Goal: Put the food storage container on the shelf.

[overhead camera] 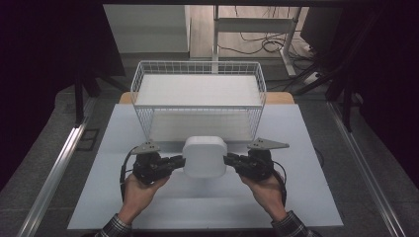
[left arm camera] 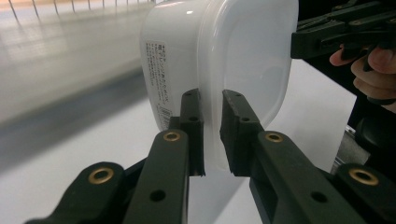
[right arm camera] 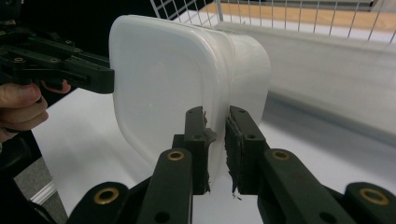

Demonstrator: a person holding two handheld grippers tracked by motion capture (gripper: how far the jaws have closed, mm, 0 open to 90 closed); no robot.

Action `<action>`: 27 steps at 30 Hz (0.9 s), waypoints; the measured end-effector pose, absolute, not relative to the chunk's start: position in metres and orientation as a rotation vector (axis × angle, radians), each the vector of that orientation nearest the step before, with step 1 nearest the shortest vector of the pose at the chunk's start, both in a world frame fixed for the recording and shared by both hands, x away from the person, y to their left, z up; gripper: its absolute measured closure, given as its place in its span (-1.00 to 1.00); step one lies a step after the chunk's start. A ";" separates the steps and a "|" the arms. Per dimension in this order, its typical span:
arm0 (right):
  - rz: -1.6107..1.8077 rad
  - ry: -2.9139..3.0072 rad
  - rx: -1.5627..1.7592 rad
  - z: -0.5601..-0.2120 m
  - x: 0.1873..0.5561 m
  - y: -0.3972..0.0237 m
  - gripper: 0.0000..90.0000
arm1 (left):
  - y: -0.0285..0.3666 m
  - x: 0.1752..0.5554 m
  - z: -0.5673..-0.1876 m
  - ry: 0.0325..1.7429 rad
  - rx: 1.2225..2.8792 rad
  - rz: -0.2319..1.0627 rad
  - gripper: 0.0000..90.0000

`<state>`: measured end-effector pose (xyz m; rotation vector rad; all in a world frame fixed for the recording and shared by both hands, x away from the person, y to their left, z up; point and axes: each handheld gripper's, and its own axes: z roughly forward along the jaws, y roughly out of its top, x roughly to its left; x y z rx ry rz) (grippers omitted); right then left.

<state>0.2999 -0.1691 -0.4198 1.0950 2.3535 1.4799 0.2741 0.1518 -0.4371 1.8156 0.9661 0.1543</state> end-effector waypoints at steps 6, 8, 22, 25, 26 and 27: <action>1.510 2.327 1.069 -0.402 0.312 -0.165 0.74 | 0.155 0.283 -0.417 0.953 1.801 0.191 0.78; 1.512 2.323 1.063 -0.399 0.313 -0.165 0.74 | 0.156 0.284 -0.414 0.952 1.798 0.193 0.78; 1.516 2.276 1.013 -0.358 0.340 -0.158 0.74 | 0.158 0.309 -0.375 0.927 1.780 0.267 0.78; 1.522 2.254 0.997 -0.345 0.349 -0.156 0.74 | 0.159 0.315 -0.365 0.923 1.773 0.285 0.78; 1.522 2.254 0.997 -0.345 0.349 -0.156 0.74 | 0.159 0.317 -0.362 0.920 1.772 0.290 0.78; 1.520 2.251 0.992 -0.342 0.351 -0.155 0.74 | 0.159 0.319 -0.358 0.920 1.769 0.294 0.78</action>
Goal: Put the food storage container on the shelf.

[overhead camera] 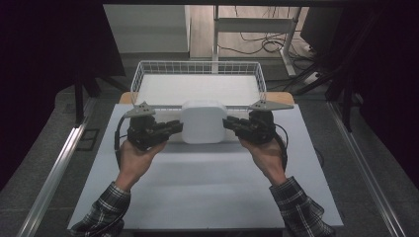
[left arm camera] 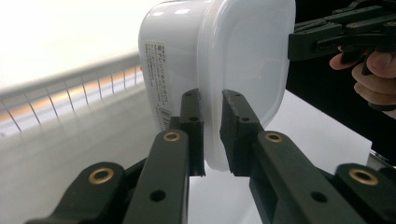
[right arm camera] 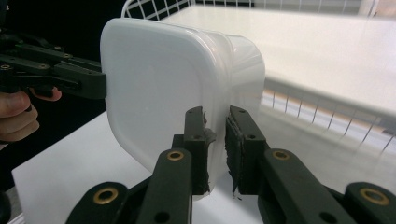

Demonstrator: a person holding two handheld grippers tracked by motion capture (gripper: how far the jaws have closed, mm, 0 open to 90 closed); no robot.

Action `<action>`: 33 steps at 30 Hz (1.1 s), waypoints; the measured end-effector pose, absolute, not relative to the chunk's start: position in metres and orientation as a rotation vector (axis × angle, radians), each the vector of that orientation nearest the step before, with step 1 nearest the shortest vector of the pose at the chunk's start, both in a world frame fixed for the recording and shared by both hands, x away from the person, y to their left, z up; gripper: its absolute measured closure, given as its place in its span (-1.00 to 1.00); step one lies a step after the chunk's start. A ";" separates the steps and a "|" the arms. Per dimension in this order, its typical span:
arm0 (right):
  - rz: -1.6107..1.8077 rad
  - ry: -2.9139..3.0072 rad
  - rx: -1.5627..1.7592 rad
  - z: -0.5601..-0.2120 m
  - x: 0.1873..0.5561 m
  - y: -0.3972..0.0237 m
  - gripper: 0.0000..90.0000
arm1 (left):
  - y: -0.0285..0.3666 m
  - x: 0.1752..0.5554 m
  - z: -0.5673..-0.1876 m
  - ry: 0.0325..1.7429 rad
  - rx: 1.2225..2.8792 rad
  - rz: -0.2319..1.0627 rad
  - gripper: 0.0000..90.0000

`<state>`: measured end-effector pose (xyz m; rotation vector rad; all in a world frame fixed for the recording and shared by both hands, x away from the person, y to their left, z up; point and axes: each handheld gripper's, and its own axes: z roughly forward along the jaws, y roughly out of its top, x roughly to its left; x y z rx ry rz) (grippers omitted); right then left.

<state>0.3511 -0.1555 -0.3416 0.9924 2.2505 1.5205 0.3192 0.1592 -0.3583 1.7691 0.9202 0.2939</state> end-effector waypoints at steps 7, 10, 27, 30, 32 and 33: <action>1.537 2.212 0.976 -0.315 0.369 -0.151 0.73 | 0.162 0.335 -0.331 0.909 1.751 0.319 0.78; 1.543 2.202 0.975 -0.309 0.373 -0.150 0.73 | 0.163 0.339 -0.324 0.906 1.748 0.320 0.78; 1.505 2.180 1.040 -0.291 0.413 -0.140 0.71 | 0.165 0.384 -0.315 0.956 1.745 0.317 0.74; 1.504 2.183 1.057 -0.293 0.416 -0.139 0.70 | 0.164 0.386 -0.316 0.952 1.743 0.317 0.69; 1.501 2.182 1.077 -0.296 0.420 -0.138 0.68 | 0.164 0.389 -0.317 0.950 1.735 0.306 0.59; 1.505 2.176 1.082 -0.296 0.422 -0.138 0.67 | 0.164 0.390 -0.316 0.947 1.731 0.297 0.56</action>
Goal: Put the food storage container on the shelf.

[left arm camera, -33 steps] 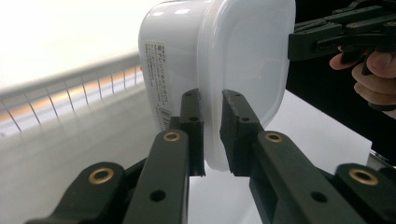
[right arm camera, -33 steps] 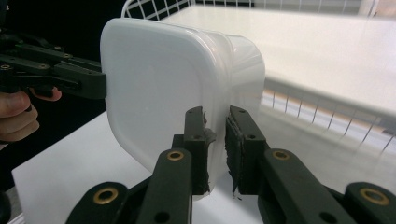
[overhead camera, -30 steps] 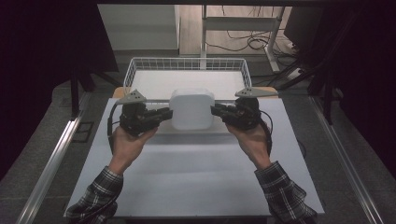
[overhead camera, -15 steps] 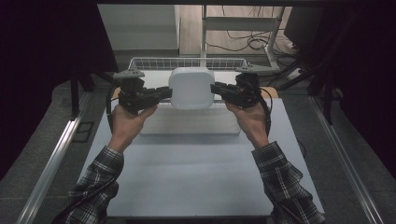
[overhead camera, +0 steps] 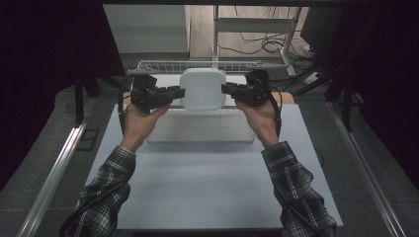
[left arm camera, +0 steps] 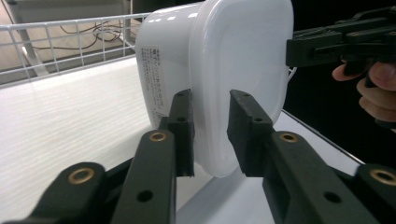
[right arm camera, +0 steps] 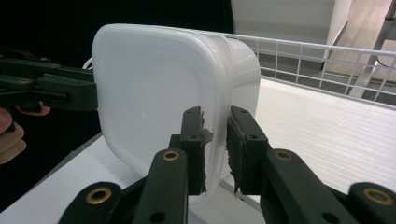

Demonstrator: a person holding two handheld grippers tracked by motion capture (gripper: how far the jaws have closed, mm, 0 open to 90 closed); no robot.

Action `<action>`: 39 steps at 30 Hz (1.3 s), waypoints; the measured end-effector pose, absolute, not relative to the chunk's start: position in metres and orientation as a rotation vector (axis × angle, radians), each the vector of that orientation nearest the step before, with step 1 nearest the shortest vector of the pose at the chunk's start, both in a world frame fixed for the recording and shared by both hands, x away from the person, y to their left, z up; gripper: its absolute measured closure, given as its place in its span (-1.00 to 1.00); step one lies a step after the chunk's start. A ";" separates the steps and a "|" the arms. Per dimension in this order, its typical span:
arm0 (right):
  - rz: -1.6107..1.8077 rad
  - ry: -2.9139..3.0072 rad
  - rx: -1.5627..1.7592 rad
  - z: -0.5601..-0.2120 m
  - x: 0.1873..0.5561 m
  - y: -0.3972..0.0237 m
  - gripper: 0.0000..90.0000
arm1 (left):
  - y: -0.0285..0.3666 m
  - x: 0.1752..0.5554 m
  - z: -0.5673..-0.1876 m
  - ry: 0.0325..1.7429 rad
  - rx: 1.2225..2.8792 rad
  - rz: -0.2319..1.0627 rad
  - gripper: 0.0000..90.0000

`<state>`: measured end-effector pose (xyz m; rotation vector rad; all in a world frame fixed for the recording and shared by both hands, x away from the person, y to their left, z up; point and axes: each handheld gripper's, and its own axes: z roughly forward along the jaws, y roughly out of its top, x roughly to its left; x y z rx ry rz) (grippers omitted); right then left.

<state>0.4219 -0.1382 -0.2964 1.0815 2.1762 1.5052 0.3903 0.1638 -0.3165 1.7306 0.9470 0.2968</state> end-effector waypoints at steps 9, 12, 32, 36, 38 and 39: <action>1.488 2.162 1.074 -0.296 0.428 -0.131 0.42 | 0.162 0.398 -0.315 0.942 1.716 0.285 0.29; 1.461 2.164 1.063 -0.296 0.431 -0.127 0.35 | 0.163 0.403 -0.315 0.946 1.713 0.276 0.26; 1.409 2.174 1.106 -0.299 0.455 -0.119 0.08 | 0.156 0.430 -0.318 1.041 1.771 0.326 0.09; 1.340 2.141 1.105 -0.298 0.460 -0.116 0.05 | 0.155 0.436 -0.316 1.063 1.764 0.343 0.01; 1.330 2.125 1.116 -0.298 0.463 -0.115 0.05 | 0.153 0.440 -0.314 1.081 1.763 0.372 -0.02; 1.330 2.125 1.116 -0.298 0.463 -0.115 0.05 | 0.153 0.440 -0.314 1.081 1.763 0.372 -0.02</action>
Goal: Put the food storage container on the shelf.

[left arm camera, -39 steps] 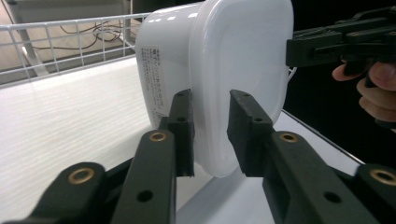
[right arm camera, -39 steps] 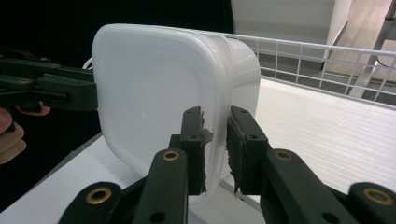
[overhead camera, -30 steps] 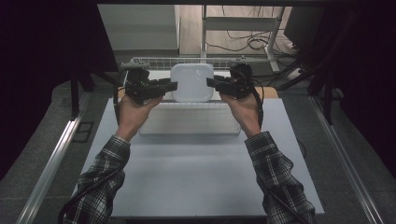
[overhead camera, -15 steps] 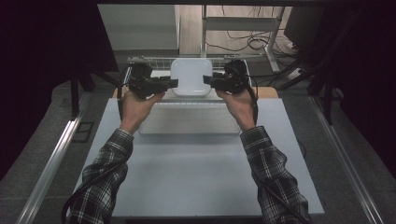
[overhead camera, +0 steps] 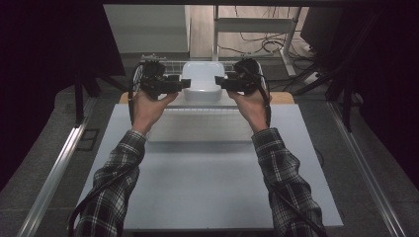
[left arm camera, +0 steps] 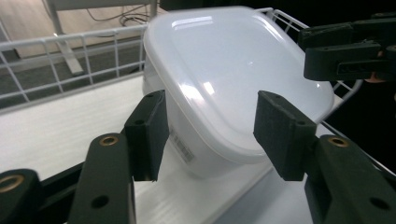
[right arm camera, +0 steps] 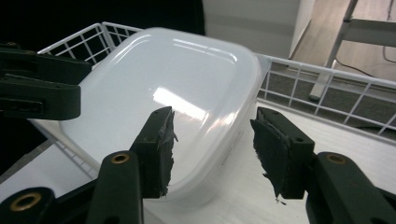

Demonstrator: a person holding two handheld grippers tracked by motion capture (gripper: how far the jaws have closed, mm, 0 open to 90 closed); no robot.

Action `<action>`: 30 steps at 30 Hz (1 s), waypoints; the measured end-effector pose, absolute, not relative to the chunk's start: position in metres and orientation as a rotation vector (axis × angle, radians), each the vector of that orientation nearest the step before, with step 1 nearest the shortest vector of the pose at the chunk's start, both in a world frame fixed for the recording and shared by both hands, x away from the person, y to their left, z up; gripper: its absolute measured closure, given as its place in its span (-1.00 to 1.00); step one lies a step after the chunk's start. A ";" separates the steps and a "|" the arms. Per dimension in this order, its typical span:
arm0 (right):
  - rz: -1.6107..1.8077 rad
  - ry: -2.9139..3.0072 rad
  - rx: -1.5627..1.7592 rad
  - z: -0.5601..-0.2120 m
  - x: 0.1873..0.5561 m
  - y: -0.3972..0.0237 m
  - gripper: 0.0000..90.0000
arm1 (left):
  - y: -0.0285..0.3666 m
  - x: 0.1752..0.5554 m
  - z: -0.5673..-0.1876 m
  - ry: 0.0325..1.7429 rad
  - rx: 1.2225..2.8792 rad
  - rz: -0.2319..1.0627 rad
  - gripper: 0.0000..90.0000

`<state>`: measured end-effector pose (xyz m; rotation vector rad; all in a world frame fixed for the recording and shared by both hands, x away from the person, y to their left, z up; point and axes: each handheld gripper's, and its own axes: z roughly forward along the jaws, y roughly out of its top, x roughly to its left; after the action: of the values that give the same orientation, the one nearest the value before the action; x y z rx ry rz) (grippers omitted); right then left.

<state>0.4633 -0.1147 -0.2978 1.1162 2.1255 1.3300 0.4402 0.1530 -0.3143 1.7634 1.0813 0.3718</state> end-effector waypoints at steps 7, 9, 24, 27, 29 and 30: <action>1.322 2.068 1.167 -0.301 0.474 -0.112 -0.06 | 0.146 0.445 -0.311 1.111 1.783 0.482 -0.28; 1.301 2.068 1.161 -0.300 0.473 -0.112 -0.15 | 0.146 0.444 -0.311 1.099 1.779 0.481 -0.37; 1.308 2.230 1.009 -0.299 0.456 -0.107 -0.82 | 0.150 0.422 -0.310 0.963 1.809 0.334 -0.79; 1.282 2.244 0.992 -0.300 0.452 -0.106 -0.87 | 0.147 0.415 -0.312 0.937 1.848 0.346 -0.87; 1.264 2.257 0.984 -0.302 0.450 -0.106 -0.89 | 0.146 0.412 -0.314 0.930 1.855 0.359 -0.88; 1.264 2.257 0.984 -0.302 0.450 -0.106 -0.89 | 0.146 0.412 -0.314 0.930 1.855 0.359 -0.88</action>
<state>0.4496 -0.1058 -0.3015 0.9841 2.2572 1.2639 0.4121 0.1457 -0.3144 1.8551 0.9298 0.3593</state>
